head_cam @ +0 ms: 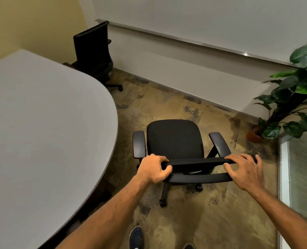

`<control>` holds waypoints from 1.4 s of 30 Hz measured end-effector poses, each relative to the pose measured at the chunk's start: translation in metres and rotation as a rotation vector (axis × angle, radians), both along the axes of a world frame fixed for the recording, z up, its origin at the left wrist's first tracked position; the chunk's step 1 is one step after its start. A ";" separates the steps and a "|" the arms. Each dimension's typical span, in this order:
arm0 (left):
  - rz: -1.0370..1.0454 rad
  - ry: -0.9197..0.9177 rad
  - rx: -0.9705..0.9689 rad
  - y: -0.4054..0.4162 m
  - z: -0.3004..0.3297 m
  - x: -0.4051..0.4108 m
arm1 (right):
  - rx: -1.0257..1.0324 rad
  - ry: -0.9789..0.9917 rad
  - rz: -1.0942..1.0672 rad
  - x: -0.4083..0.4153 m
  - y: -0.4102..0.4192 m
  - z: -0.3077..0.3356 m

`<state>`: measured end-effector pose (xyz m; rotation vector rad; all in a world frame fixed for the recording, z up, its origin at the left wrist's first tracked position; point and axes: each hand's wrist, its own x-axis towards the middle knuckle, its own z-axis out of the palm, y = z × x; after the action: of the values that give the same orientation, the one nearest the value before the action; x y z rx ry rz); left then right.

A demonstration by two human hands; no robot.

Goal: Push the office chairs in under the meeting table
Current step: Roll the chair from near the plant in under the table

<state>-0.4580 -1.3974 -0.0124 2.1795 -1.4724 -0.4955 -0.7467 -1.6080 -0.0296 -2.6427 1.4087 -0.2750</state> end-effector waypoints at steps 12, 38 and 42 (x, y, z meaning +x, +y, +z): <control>0.277 -0.041 0.049 -0.002 0.009 -0.023 | 0.048 0.008 0.273 0.048 -0.071 -0.001; 0.662 0.098 0.160 -0.126 0.002 0.047 | -0.017 0.166 1.146 0.342 -0.290 0.011; 0.779 0.100 0.183 -0.153 0.004 0.043 | 0.071 0.224 1.373 0.396 -0.328 0.020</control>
<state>-0.4150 -1.5508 -0.0087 2.5880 -0.4517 -0.4516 -0.3509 -1.9359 -0.0096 -2.9005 -0.5533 0.2325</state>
